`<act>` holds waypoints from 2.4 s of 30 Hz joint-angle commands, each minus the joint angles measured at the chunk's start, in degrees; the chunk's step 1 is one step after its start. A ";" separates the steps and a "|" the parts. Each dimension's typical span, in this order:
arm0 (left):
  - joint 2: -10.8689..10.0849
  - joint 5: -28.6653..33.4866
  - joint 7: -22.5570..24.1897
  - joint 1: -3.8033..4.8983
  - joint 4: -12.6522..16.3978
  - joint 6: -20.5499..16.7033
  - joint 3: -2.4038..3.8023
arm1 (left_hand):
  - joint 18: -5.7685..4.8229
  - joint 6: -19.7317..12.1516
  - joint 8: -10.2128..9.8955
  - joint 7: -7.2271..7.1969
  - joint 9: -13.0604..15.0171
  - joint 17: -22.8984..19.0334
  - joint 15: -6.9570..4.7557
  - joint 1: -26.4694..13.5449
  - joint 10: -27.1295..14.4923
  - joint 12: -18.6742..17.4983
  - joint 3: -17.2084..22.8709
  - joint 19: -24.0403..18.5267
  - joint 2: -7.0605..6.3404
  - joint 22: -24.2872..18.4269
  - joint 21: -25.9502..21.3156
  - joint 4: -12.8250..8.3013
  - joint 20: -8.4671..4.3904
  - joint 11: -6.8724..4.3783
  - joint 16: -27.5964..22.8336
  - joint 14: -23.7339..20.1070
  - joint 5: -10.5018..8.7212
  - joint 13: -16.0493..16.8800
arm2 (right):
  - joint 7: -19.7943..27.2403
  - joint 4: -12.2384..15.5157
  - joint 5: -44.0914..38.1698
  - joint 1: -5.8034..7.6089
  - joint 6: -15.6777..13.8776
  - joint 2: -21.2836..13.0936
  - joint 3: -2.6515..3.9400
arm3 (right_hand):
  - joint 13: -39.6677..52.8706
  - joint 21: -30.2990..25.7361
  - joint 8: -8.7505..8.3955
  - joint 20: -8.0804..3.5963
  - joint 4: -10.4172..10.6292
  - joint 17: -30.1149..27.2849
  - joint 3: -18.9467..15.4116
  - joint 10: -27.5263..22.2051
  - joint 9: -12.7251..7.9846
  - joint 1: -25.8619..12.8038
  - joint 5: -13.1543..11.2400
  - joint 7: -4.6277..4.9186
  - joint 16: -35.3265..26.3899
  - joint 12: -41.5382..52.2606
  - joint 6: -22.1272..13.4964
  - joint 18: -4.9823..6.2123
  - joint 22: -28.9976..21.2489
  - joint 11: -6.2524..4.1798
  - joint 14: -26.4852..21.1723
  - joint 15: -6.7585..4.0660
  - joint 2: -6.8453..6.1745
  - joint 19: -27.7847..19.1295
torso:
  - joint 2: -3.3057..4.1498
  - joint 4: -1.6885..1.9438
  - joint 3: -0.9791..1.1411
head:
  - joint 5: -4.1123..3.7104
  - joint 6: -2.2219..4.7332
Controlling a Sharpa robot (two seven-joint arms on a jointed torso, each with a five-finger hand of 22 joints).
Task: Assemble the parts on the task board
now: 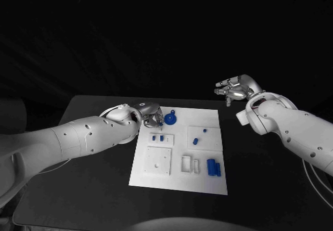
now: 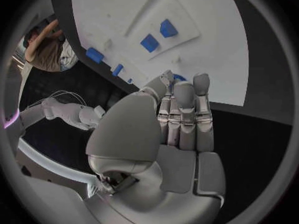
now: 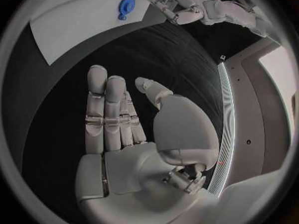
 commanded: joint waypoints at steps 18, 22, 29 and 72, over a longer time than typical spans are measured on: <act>0.41 0.51 0.08 -1.11 -1.68 1.14 -0.15 | 0.33 0.09 0.15 0.19 0.09 -0.03 -0.11 0.24 -0.07 0.18 -0.45 -0.33 0.23 1.12 0.22 -0.10 -0.05 0.10 -0.43 -0.18 -0.50 -0.09 | 0.42 0.06 -0.16 -0.12 0.85 -0.04 0.01 | -0.09 -0.09 -0.15 0.28 0.05 -0.20 0.22 -0.44 0.00 -0.72 0.24 0.08 0.47 -0.16 0.69 2.00 -0.08 0.07 -0.40 0.16 0.18 1.91 | 0.03 -0.15 0.00 | -0.10 -0.22; 0.19 0.77 0.04 -1.11 -1.31 1.33 -0.15 | 0.33 0.09 0.15 0.19 0.09 -0.03 -0.11 0.24 -0.07 0.18 -0.45 -0.33 0.23 1.12 0.22 -0.10 -0.05 0.10 -0.43 -0.18 -0.50 -0.09 | 0.40 0.05 -0.16 -0.12 0.86 -0.06 0.01 | -0.09 -0.09 -0.15 0.28 0.05 -0.20 0.22 -0.44 0.00 -0.72 0.24 0.08 0.47 -0.16 0.69 2.00 -0.08 0.07 -0.40 0.16 0.18 1.91 | 0.01 -0.15 -0.01 | -0.12 -0.21; -0.12 1.52 -0.02 -1.11 -0.55 1.97 -0.16 | 0.35 0.16 0.18 0.19 0.10 -0.03 -0.10 0.18 -0.08 0.18 -0.44 -0.36 0.40 1.11 0.22 -0.05 -0.03 0.11 -0.50 -0.18 -0.32 -0.09 | 0.38 0.04 -0.16 -0.15 0.85 -0.11 0.01 | -0.09 -0.09 -0.15 0.28 0.05 -0.20 0.22 -0.44 0.00 -0.72 0.24 0.08 0.47 -0.16 0.69 2.00 -0.08 0.07 -0.40 0.16 0.18 1.91 | 0.03 -0.15 -0.02 | -0.17 -0.27; 1.36 1.75 -0.77 -1.11 -2.29 4.05 -0.46 | 0.32 0.11 0.16 0.22 0.10 0.02 -0.09 0.07 -0.18 0.17 -0.27 -0.46 0.64 1.11 0.22 0.02 -0.06 0.14 -0.64 -0.26 -0.23 -0.09 | 0.36 0.14 -0.16 -0.30 0.86 -0.14 0.01 | -0.09 -0.09 -0.15 0.28 -0.08 -0.48 0.23 -0.45 0.01 -0.75 0.21 0.06 0.67 -0.16 0.81 2.00 -0.28 0.07 -0.48 0.16 0.25 1.89 | 0.05 -0.17 0.06 | -0.30 -0.36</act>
